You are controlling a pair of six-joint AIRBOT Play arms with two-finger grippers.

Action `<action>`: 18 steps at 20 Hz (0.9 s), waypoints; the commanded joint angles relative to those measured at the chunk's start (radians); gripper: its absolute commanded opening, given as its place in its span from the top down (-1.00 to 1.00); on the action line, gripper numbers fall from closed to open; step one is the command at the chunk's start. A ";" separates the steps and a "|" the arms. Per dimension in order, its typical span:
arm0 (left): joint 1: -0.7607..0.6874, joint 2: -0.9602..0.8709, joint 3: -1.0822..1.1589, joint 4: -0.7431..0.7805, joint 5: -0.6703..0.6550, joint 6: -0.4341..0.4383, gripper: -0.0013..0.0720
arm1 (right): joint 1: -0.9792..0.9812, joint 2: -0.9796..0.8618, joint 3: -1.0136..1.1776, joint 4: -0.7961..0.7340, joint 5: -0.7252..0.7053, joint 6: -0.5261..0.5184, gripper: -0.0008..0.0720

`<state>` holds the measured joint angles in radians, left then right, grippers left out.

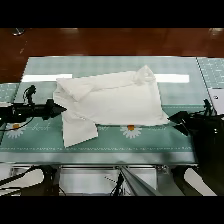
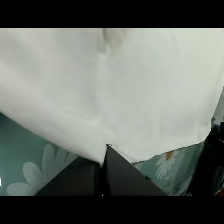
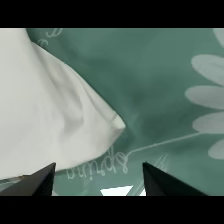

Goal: Fold the shirts.

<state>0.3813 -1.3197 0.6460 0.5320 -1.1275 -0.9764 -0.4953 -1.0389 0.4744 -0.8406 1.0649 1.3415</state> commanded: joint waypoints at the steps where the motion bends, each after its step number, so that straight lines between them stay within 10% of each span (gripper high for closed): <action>1: -0.002 0.000 0.009 -0.002 -0.018 -0.001 0.88 | 0.072 -0.116 0.011 0.096 -0.078 -0.024 -0.73; 4: -0.002 0.000 0.009 -0.002 -0.018 -0.001 0.88 | 0.154 -0.206 0.069 0.127 -0.106 -0.031 -0.68; 7: -0.002 0.000 0.009 -0.002 -0.023 -0.004 0.88 | 0.235 -0.267 0.144 0.126 -0.109 -0.048 0.95; 15: -0.001 0.176 0.402 -0.492 -0.064 0.026 0.89 | 0.273 -0.230 0.984 -0.013 0.141 0.042 0.94; 18: -0.001 0.285 0.787 -0.434 0.018 -0.013 0.89 | 0.281 -0.180 1.448 -0.115 0.173 0.113 0.93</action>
<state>0.3801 -1.1255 1.1458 0.1516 -1.1687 -0.9634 -0.2256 -1.2545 1.5311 -0.8574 1.1801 1.3815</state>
